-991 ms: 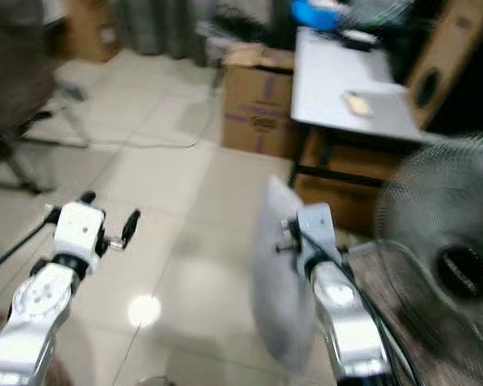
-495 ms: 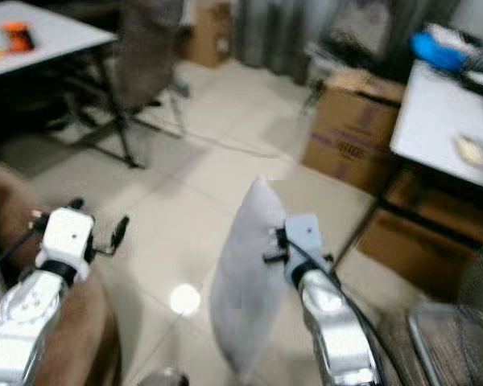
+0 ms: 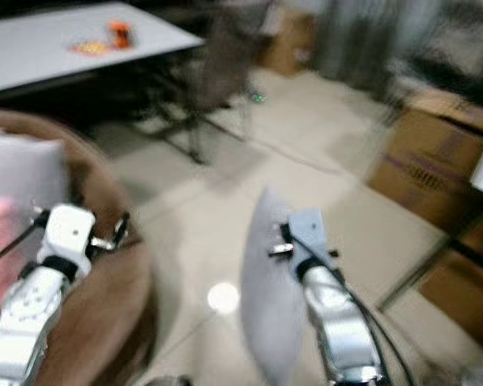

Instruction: Move the pillow to the sofa from floor

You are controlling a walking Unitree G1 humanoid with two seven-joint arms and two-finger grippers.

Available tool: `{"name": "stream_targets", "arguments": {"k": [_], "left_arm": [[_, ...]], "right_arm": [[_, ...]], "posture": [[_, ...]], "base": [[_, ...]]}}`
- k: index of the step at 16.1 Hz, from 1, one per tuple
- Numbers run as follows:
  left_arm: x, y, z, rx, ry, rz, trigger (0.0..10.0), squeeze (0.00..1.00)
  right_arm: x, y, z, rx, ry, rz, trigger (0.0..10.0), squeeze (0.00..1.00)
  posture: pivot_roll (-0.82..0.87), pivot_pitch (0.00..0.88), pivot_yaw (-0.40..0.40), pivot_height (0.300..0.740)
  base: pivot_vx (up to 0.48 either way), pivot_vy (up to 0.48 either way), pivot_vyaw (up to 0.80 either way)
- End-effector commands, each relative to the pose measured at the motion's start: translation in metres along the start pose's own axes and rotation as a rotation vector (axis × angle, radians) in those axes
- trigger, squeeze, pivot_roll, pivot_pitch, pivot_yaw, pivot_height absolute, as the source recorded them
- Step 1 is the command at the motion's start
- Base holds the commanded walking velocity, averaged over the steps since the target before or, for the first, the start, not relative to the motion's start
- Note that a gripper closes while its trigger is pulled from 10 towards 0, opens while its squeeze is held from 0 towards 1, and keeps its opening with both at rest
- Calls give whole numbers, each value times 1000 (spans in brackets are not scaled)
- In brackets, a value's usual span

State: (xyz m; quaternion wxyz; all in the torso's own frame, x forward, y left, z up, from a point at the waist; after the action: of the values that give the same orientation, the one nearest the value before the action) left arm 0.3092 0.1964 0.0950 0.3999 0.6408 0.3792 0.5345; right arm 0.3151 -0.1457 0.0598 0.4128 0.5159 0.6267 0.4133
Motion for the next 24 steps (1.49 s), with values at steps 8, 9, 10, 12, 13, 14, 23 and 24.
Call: {"name": "stream_targets", "arguments": {"k": [8, 9, 10, 12, 13, 14, 23, 24], "left_arm": [[2, 0, 2, 2, -5, 20, 10000, 0], [2, 0, 2, 2, -5, 21, 10000, 0], [2, 0, 3, 1, -4, 22, 10000, 0], [2, 0, 2, -1, -3, 24, 10000, 0], [2, 0, 3, 0, -3, 20, 10000, 0], [2, 0, 3, -1, -4, 19, 10000, 0], [1, -2, 0, -5, -9, 18, 10000, 0], [1, -2, 0, -5, -9, 19, 10000, 0]], "right_arm": [[-9, 11, 2, -36, -56, 10, 10000, 0], [-9, 11, 2, -36, -57, 10, 10000, 0], [-9, 11, 2, -37, -56, 11, 10000, 0], [-8, 11, 2, -38, -51, 7, 10000, 0], [-8, 11, 3, -38, -50, 7, 10000, 0], [-8, 11, 3, -38, -48, 6, 10000, 0], [-16, 15, 0, -58, 41, -152, 10000, 0], [-19, 15, -1, -58, 47, -167, 10000, 0]], "posture": [[-34, 0, -30, 740], [-34, 0, -30, 740], [-34, 0, -30, 740], [-34, 0, -30, 740], [-28, 0, -34, 740], [-28, 0, -34, 740], [-19, 0, -42, 740], [-19, 0, -42, 740]], "base": [[0, 0, 800], [0, 0, 800], [0, 0, 800], [0, 0, 800], [0, 0, 800], [0, 0, 800], [0, 141, 416], [0, 251, 800]]}}
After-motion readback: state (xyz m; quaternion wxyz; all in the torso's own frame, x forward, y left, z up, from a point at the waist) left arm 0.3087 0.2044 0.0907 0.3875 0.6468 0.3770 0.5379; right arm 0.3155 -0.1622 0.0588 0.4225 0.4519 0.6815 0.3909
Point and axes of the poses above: a point about 5 cm out from each wrist's last joint towards the gripper, its own z axis pointing out of the wrist towards the gripper, its own y axis along the axis of the wrist's last joint, x = y × z, the point moved 6 cm from there along z, pointing out of the wrist towards the gripper, and after that the axes turned 2 degrees about z, right-handed, at the moved point
